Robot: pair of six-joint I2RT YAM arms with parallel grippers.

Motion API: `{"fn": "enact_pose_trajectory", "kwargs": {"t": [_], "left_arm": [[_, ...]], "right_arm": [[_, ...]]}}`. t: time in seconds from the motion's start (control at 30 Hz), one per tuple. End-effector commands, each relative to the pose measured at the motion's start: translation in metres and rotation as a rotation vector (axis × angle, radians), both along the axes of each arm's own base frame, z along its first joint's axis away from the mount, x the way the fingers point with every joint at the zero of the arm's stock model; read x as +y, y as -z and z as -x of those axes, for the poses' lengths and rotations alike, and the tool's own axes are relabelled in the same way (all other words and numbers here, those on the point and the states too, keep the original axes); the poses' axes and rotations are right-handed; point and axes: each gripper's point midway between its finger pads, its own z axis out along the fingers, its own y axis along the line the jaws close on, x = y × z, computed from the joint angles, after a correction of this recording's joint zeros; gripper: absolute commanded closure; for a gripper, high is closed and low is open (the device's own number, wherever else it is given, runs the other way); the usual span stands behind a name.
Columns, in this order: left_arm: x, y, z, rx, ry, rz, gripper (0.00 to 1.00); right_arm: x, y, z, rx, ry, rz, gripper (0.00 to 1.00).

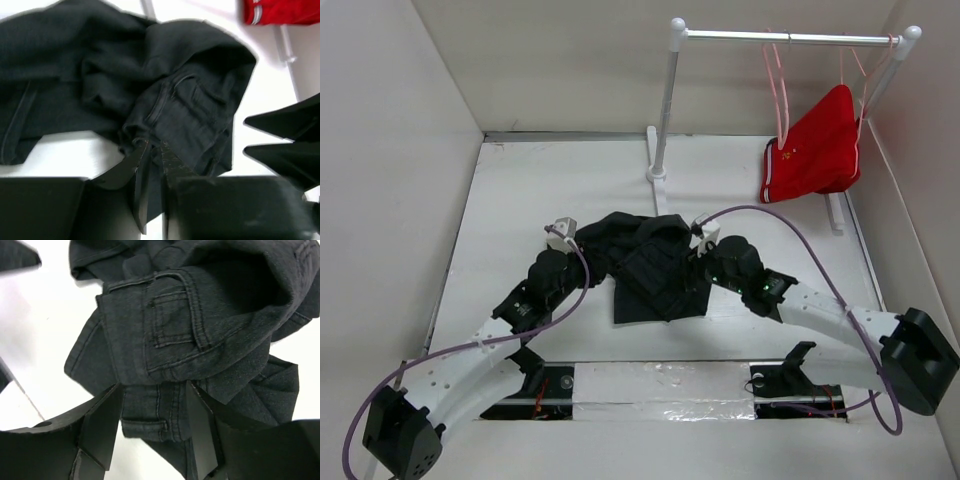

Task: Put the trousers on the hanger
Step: Flatten out the trousers at the center of the board.

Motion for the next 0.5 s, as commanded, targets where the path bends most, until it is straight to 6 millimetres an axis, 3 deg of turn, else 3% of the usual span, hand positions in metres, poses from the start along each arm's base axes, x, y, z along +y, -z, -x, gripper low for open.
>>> {"fn": "enact_pose_trajectory", "kwargs": {"t": [0.0,0.1,0.2,0.3,0.47], "left_arm": [[0.014,0.015,-0.002,0.044,-0.09,-0.031,0.77],[0.027,0.025,-0.008,0.057,-0.186,-0.041,0.54],[0.039,0.033,-0.012,0.088,-0.276,-0.058,0.42],[0.049,0.046,-0.012,0.11,-0.337,-0.076,0.33],[0.064,0.072,-0.018,0.173,-0.385,-0.066,0.31]], "right_arm": [[0.009,-0.011,-0.017,-0.032,0.077,-0.09,0.4],[0.002,-0.001,-0.023,-0.009,0.131,-0.044,0.42],[0.007,-0.001,-0.023,0.012,0.122,-0.053,0.44],[0.006,0.008,-0.016,0.049,0.128,-0.046,0.43],[0.009,0.018,-0.012,0.078,0.125,-0.071,0.39]]}}
